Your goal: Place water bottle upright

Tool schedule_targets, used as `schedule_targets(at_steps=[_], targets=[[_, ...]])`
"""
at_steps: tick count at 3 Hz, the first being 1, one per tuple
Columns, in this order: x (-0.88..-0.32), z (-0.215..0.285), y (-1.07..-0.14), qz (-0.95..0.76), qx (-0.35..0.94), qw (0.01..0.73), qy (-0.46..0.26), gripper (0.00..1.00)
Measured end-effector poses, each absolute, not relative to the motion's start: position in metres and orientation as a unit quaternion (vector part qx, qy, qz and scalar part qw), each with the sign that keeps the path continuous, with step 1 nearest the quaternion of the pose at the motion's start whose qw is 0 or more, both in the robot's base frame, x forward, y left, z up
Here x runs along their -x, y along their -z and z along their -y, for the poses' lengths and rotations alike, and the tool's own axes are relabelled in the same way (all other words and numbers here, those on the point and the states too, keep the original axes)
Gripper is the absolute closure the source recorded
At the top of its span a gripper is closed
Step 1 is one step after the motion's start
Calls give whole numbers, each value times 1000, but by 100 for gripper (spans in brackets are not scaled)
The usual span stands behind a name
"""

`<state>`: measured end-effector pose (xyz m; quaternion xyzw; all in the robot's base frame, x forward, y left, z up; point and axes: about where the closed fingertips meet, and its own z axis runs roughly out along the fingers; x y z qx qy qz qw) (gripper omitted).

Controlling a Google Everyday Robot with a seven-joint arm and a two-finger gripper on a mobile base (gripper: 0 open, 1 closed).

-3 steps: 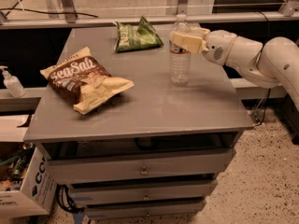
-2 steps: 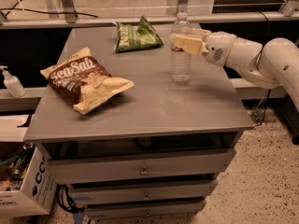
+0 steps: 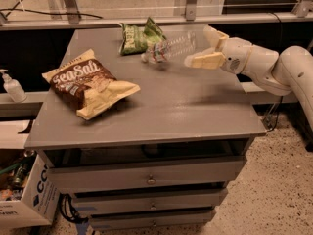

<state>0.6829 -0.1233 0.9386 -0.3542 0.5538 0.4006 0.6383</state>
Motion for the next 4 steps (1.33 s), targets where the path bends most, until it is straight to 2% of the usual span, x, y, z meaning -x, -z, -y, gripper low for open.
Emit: schedule_targets(at_steps=[2,4], targets=[[-681,127,-944,-539,390,640,-385,0],[-702,104,-963,-603,463,579,-295,0]])
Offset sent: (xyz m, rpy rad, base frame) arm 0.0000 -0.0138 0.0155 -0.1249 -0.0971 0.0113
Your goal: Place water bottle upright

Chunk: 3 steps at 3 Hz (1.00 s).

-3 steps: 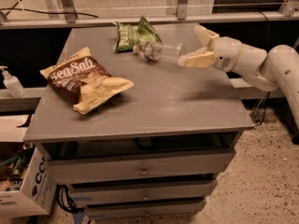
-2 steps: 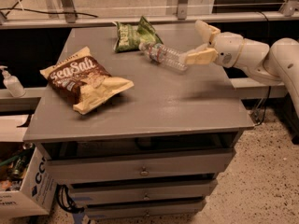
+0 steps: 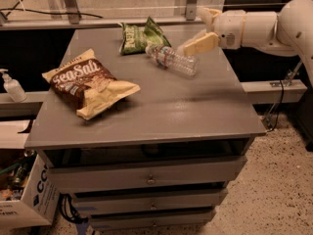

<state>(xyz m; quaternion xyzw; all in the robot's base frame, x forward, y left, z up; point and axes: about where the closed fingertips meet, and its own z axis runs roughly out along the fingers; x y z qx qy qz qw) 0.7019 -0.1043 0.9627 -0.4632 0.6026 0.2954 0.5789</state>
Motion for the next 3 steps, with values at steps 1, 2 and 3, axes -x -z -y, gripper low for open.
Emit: schedule_targets(at_steps=[1,2,3], targets=[[-717,97,-954,-663,472,528,-241,0],[-725,94,-947,-706,475,487,-196,0],[-732,89,-941,-734,484,450,-155,0]])
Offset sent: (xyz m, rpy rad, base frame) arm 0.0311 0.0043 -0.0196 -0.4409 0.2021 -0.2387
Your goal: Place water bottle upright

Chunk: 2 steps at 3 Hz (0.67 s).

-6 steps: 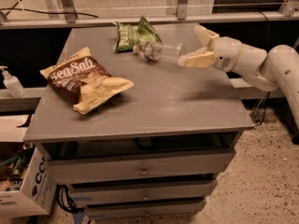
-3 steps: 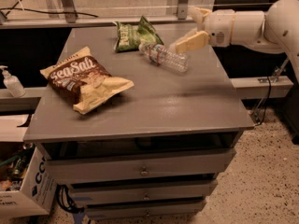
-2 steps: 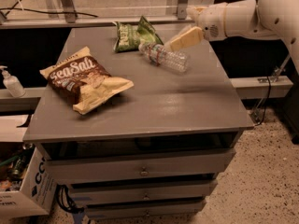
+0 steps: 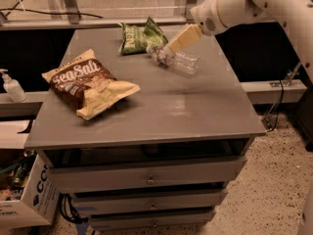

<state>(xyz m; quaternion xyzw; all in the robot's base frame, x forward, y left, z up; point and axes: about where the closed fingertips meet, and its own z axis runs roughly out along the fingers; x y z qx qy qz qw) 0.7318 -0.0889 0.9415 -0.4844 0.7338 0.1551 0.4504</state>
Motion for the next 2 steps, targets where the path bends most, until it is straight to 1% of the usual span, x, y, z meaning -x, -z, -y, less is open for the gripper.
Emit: schedule_targets(at_steps=[1,2], targets=[[-741,80,-933,-751,508,410,-102,0],[-741,80,-933,-751,508,410,-102,0]])
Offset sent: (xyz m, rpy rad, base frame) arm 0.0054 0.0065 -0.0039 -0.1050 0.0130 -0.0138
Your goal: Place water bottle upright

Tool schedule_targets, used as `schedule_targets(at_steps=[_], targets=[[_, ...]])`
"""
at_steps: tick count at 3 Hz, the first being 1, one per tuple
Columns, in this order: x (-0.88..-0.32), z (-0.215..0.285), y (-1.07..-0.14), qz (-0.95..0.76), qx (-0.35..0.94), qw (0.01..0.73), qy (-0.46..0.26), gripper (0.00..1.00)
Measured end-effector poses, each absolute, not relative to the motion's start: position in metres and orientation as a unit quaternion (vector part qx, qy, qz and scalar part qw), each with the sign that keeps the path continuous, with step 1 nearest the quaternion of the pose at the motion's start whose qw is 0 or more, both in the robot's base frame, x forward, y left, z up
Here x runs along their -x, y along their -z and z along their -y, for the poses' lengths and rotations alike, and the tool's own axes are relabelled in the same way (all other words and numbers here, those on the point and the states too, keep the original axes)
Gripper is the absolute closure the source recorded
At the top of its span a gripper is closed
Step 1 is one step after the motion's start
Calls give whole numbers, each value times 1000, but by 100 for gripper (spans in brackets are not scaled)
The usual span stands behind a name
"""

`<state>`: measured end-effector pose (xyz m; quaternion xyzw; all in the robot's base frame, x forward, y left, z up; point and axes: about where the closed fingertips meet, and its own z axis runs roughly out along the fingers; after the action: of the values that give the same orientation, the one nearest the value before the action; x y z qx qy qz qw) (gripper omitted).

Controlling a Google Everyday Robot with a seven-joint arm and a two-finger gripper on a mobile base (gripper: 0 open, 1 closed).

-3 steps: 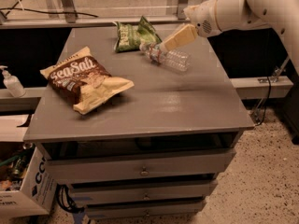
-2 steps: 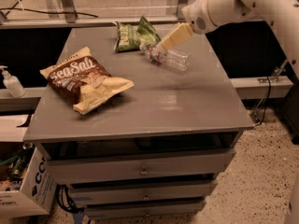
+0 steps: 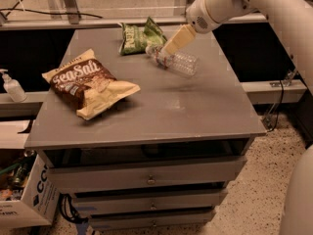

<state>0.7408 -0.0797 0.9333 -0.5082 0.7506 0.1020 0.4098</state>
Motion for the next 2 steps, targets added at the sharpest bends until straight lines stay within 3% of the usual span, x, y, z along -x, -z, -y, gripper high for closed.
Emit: schedule_targets(at_steps=[2], targets=[[-755,72,-917,-746,540,389,8,0]])
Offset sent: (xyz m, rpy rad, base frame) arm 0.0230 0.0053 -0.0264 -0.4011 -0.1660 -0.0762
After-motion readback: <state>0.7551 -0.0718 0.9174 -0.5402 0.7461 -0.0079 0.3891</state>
